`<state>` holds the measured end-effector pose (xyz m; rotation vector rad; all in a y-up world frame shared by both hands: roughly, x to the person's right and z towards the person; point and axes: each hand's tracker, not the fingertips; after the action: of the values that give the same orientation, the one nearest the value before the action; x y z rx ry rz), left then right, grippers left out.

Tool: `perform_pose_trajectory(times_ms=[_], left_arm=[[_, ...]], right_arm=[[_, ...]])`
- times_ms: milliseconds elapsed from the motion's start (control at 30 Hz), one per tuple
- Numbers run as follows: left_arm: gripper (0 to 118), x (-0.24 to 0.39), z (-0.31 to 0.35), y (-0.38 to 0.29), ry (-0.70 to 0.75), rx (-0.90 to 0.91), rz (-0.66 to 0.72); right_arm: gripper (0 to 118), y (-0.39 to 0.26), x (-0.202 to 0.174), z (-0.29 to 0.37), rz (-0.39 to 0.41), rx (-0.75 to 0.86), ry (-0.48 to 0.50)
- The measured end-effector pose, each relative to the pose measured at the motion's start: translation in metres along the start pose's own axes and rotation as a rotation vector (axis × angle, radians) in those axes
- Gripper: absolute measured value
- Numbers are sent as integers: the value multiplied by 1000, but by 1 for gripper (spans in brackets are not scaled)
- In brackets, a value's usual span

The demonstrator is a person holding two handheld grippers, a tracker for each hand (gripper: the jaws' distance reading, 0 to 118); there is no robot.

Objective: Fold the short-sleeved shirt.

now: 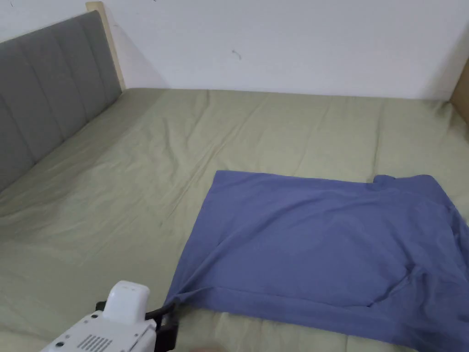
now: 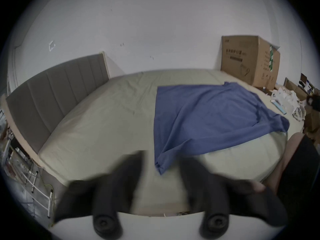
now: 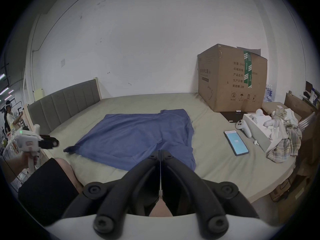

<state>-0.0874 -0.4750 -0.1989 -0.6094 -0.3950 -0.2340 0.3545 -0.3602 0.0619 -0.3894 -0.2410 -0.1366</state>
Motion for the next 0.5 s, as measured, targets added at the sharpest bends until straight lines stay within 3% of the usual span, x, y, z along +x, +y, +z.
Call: perform_pose_trajectory(times_ms=[200, 233, 267, 300, 333, 367, 500], left_arm=[[93, -2, -60, 0, -23, -140, -37], [90, -2, -66, 0, -29, -149, -33], [77, -2, -62, 3, -45, -154, -28], [54, 0, -65, 2, -49, -160, -27], [21, 3, -68, 1, -51, -173, -38], [9, 6, -70, -1, -64, -179, -52], [5, 2, -64, -2, -84, -136, -51]], right_arm=[[1, 9, -17, -10, 49, -25, 9], [1, 1, -4, -10, 49, -28, 13], [1, 2, -3, -11, 49, -32, 15], [1, 2, -4, -13, 51, -40, 12], [1, 3, -4, -15, 52, -48, 9], [1, 0, -2, -17, 53, -57, 9], [1, 0, -1, -24, 73, -89, 10]])
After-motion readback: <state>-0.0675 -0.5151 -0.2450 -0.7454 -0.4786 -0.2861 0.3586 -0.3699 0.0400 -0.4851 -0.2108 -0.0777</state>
